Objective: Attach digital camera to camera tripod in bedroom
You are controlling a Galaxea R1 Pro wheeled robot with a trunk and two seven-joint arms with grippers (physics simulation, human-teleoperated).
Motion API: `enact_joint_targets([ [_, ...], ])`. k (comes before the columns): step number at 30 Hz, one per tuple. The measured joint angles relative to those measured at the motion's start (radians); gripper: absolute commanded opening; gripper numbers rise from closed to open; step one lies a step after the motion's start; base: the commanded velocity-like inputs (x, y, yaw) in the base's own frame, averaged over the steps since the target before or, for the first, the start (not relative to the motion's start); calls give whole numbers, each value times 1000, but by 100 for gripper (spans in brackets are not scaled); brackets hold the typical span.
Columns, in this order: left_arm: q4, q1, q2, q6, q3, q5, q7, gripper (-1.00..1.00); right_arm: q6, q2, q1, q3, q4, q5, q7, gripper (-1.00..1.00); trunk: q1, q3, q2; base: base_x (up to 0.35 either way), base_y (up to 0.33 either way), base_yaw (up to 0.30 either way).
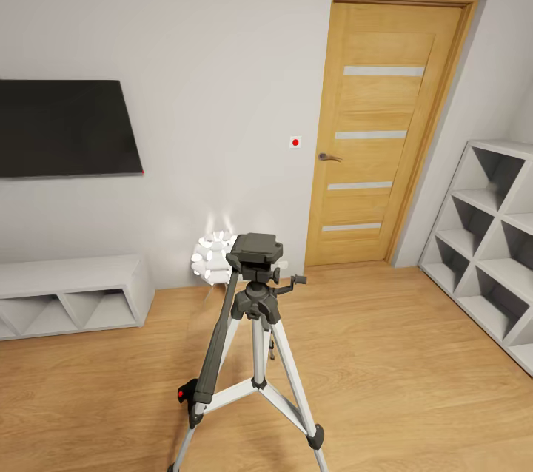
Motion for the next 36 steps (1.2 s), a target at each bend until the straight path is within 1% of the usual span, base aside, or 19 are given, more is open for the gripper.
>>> enact_joint_targets([
  [14, 0, 0, 0, 0, 0, 0, 0, 100, 2, 2, 0, 1, 0, 0, 2, 100, 0, 0, 0, 0, 0, 0],
  [15, 0, 0, 0, 0, 0, 0, 0, 100, 4, -3, 0, 0, -17, 12, -13, 100, 0, 0, 0, 0, 0, 0],
  [17, 0, 0, 0, 0, 0, 0, 0, 100, 7, -4, 0, 0, -35, 24, -13, 100, 0, 0, 0, 0, 0, 0],
  [18, 0, 0, 0, 0, 0, 0, -1, 100, 11, -4, 0, 1, -59, 41, -12, 100, 0, 0, 0, 0, 0, 0],
  [21, 0, 0, 0, 0, 1, 0, -1, 100, 18, -4, 0, 0, -109, 69, -11, 100, 0, 0, 0, 0, 0, 0],
  [22, 0, 0, 0, 0, 1, 0, -1, 100, 23, -4, 0, -1, -147, 83, -10, 100, 0, 0, 0, 0, 0, 0],
  [23, 0, 0, 0, 0, 1, 0, -1, 100, 27, -5, 0, -1, -169, 89, -10, 100, 0, 0, 0, 0, 0, 0],
  [24, 0, 0, 0, 0, 1, 0, -1, 100, 37, -5, 0, -2, -213, 99, -10, 100, 0, 0, 0, 0, 0, 0],
  [27, 0, 0, 0, 0, 1, 0, 0, 100, 57, -6, 1, -5, -281, 107, -9, 100, 0, 0, 0, 0, 0, 0],
  [28, 0, 0, 0, 0, 1, 0, -1, 100, 77, -7, 0, -6, -334, 110, -8, 100, 0, 0, 0, 0, 0, 0],
  [31, 0, 0, 0, 0, -2, -1, -1, 100, 90, -7, 0, -8, -367, 110, -7, 100, 0, 0, 0, 0, 0, 0],
  [36, -1, 0, -1, 0, -7, -4, -1, 100, 92, -7, 0, -11, -391, 108, -13, 100, 0, 0, 0, -1, 0, 0],
])
